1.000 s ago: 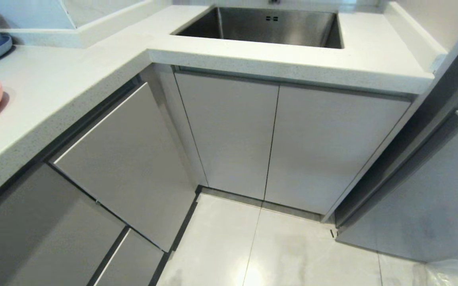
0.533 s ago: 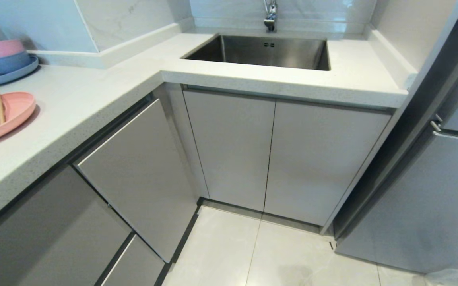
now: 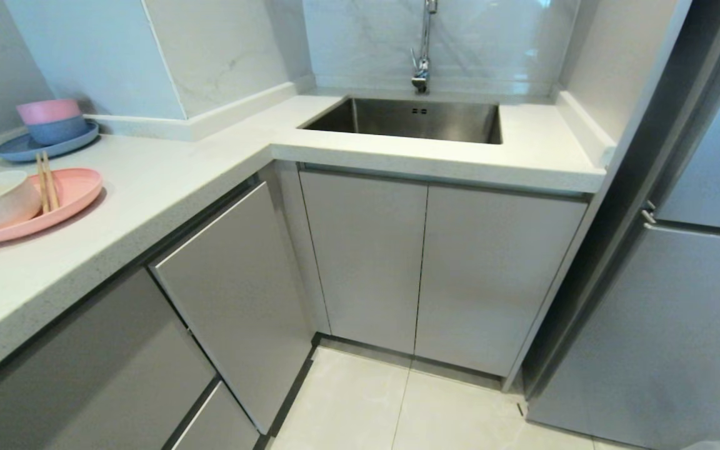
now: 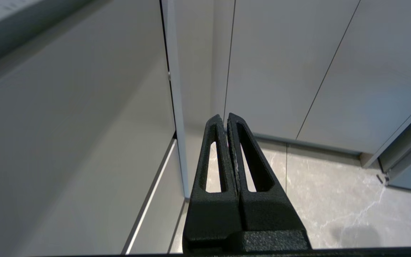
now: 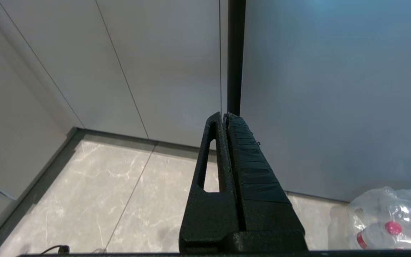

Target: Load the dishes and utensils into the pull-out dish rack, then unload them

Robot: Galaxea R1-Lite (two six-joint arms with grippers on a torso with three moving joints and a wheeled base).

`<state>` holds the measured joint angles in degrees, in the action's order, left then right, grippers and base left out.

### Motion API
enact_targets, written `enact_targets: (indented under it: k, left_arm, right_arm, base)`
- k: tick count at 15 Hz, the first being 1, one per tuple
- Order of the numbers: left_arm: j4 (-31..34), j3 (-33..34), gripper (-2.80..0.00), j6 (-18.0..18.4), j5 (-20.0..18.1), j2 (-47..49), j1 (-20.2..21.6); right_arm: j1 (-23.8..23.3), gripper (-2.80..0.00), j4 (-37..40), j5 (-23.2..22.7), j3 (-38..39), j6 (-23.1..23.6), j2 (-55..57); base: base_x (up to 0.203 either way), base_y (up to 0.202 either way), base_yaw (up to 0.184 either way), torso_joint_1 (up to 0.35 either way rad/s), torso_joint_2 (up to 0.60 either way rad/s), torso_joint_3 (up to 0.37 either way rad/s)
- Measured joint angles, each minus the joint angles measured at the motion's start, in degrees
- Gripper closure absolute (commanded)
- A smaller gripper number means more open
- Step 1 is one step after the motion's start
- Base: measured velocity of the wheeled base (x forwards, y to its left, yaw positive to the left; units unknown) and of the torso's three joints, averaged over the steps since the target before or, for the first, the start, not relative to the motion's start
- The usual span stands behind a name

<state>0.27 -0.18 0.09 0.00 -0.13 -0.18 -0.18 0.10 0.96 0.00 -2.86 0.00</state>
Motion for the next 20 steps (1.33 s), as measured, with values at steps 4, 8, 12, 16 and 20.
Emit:
enact_targets:
  k: [4, 8, 12, 16, 20]
  left_arm:
    - [-0.02, 0.00, 0.00, 0.01, 0.00, 0.01, 0.00]
    - [-0.02, 0.00, 0.00, 0.05, 0.00, 0.02, 0.00]
    - [-0.02, 0.00, 0.00, 0.01, 0.00, 0.04, 0.00]
    - [-0.08, 0.00, 0.00, -0.01, 0.00, 0.06, 0.00]
    - [-0.09, 0.00, 0.00, -0.01, 0.00, 0.06, 0.00]
  right_arm:
    - [0.00, 0.00, 0.00, 0.00, 0.00, 0.00, 0.00]
    - [0.00, 0.00, 0.00, -0.02, 0.00, 0.00, 0.00]
    - [0.00, 0.00, 0.00, -0.01, 0.00, 0.00, 0.00]
    - [0.00, 0.00, 0.00, 0.00, 0.00, -0.01, 0.00]
    - [0.00, 0.00, 0.00, 0.00, 0.00, 0.00, 0.00]
  base:
    - [0.000, 0.000, 0.000, 0.000, 0.00, 0.205]
    - [0.000, 0.000, 0.000, -0.001, 0.01, 0.206]
    - [0.000, 0.000, 0.000, 0.004, 0.00, 0.160]
    - [0.000, 0.000, 0.000, 0.001, 0.00, 0.021]
    - [0.000, 0.000, 0.000, 0.000, 0.00, 0.000]
